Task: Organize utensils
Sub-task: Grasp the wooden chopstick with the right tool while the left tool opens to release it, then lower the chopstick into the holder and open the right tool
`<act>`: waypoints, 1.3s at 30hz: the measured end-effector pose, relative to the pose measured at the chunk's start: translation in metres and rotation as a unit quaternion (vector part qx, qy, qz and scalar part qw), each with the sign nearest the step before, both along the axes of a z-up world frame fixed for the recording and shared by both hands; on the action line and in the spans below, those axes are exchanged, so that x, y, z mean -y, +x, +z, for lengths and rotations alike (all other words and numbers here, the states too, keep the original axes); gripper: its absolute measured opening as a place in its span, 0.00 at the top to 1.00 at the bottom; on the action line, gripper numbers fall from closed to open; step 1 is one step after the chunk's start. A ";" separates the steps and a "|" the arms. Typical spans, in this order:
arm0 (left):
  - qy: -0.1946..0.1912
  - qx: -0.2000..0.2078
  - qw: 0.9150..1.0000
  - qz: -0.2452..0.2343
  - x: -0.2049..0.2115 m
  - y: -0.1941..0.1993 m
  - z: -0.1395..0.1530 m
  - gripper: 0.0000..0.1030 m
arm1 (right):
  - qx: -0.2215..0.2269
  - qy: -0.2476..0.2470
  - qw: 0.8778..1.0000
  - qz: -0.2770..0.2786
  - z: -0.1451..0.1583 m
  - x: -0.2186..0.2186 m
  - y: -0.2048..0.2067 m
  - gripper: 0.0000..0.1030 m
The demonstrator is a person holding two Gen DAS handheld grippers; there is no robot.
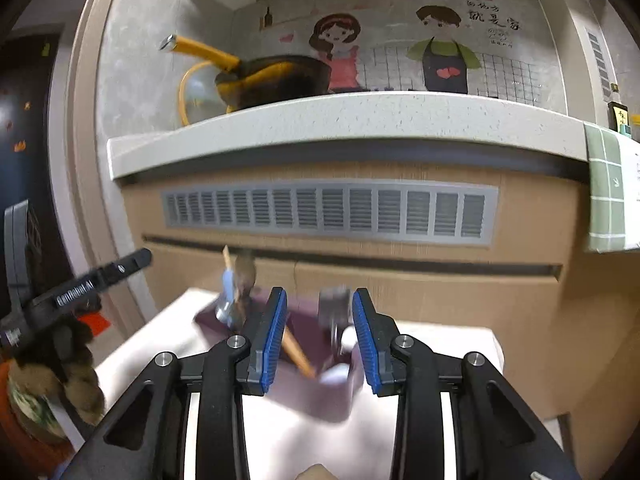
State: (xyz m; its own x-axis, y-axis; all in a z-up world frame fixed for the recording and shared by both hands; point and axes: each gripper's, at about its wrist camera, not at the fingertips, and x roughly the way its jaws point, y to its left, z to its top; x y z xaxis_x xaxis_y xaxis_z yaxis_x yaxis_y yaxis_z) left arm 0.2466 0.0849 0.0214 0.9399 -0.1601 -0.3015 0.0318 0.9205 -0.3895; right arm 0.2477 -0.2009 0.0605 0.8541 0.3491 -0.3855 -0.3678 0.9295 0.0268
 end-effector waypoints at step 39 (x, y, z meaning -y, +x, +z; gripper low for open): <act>0.013 -0.173 0.977 0.122 -0.114 -0.139 -0.047 0.66 | -0.181 -0.132 0.952 0.210 -0.084 -0.198 -0.054 0.95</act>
